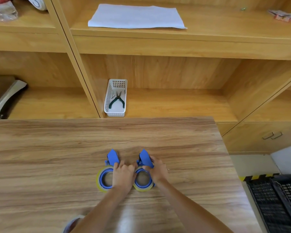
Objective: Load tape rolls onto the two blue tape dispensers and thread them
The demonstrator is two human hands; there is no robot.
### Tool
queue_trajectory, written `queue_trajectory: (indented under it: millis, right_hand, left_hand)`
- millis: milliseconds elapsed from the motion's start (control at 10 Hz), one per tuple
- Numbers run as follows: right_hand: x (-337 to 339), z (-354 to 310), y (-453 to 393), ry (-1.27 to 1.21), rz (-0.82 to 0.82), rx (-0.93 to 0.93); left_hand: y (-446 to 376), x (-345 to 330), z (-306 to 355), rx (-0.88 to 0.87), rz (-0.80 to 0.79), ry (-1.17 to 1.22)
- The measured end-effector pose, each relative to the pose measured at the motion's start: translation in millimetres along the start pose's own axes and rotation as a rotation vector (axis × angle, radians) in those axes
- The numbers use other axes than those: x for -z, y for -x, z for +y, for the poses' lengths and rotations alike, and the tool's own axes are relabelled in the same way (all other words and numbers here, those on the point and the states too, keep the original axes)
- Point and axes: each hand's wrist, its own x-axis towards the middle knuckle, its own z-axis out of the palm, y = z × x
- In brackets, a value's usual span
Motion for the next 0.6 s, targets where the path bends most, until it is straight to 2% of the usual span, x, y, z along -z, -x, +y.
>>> queue_trajectory:
  millis: [300, 600]
  right_hand:
    - [1.5, 6.2, -21.3, 0.004, -0.1, -0.01]
    - [24.2, -17.1, -3.9, 0.169, -0.174, 0.008]
  left_hand:
    - [26.6, 10.3, -0.6, 0.019, -0.039, 0.04]
    - [48.9, 36.6, -28.6, 0.008, 0.059, 0.147]
